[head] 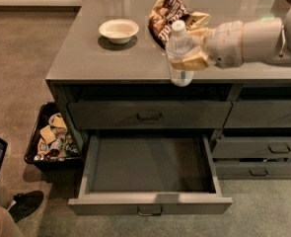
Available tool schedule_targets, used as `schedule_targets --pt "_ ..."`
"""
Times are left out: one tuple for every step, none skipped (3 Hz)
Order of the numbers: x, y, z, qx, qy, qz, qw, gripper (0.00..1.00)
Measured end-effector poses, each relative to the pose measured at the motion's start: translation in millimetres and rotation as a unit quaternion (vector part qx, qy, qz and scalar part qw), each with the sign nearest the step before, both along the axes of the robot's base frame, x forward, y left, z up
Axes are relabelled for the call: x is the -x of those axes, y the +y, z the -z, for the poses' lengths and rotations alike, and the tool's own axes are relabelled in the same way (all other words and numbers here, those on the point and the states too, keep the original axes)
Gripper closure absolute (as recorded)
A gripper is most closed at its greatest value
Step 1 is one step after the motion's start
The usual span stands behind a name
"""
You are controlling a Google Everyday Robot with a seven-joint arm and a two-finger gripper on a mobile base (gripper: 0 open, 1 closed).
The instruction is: Pick blue plastic bottle from middle drawer and place on counter
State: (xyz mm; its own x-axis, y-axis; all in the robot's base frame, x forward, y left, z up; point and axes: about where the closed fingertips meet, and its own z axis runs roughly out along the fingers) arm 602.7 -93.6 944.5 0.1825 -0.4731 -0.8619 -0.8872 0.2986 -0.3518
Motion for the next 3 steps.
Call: schedule_targets --pt "-16.9 7.7 -28.2 -0.005 -0.003 -0.007 1.0000 1.00" --pt "-42.3 20.5 -35.4 -0.022 0.028 -0.018 0.9992 1.00" --pt "-67.7 32.4 -29.2 -0.042 0.078 -0.027 0.9957 1.00"
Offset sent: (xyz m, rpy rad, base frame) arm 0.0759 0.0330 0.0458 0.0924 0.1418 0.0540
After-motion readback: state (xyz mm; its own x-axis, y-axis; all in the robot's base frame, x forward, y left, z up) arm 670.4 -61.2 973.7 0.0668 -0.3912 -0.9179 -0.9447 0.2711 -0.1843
